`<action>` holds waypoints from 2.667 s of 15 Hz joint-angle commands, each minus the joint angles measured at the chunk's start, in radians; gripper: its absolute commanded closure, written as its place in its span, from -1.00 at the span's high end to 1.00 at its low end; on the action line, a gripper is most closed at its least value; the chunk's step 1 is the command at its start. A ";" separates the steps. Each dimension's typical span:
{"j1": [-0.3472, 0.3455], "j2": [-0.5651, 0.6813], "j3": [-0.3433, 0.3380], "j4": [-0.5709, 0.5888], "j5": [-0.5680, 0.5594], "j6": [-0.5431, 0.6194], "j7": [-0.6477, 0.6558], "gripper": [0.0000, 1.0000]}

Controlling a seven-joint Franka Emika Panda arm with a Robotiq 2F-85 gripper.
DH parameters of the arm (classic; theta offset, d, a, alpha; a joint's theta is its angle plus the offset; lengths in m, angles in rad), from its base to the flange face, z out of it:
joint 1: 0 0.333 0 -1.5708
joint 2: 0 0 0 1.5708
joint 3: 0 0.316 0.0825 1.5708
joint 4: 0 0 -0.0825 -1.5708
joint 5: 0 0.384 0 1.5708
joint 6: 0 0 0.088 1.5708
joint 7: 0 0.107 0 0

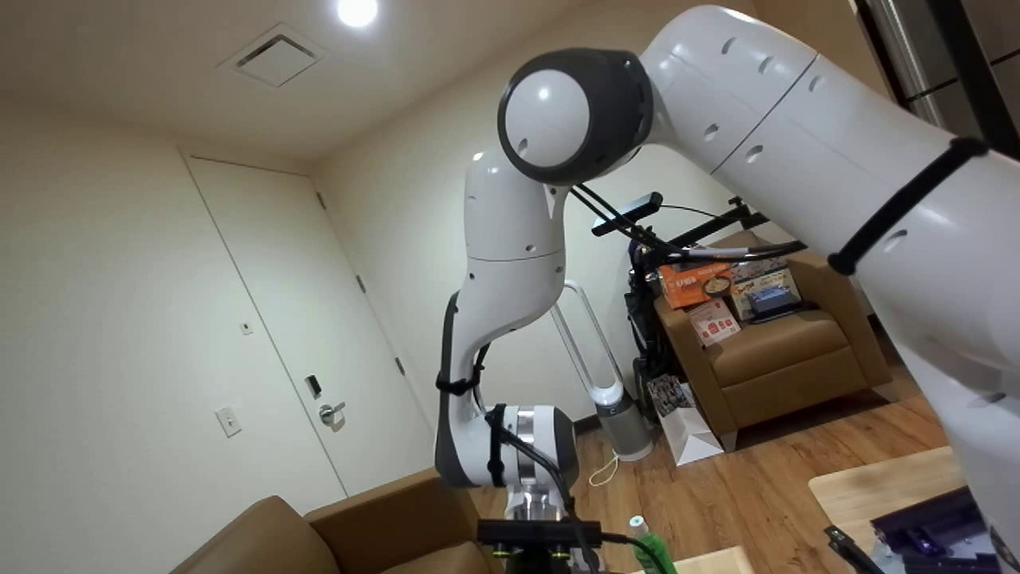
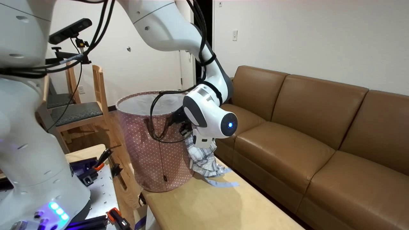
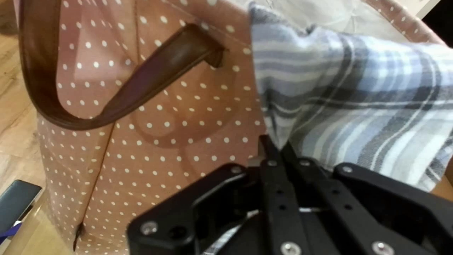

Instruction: Move the clothes from the table and put them in the laundry bag

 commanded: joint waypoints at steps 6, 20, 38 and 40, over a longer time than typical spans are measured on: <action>-0.016 -0.050 -0.026 -0.014 0.000 -0.007 0.011 -0.90; 0.052 -0.746 0.070 -0.246 -0.064 0.257 0.005 -0.92; 0.272 -0.432 0.472 -0.274 -0.626 0.528 0.540 -0.38; 0.256 -0.431 0.394 -0.291 -0.634 0.508 0.525 -0.30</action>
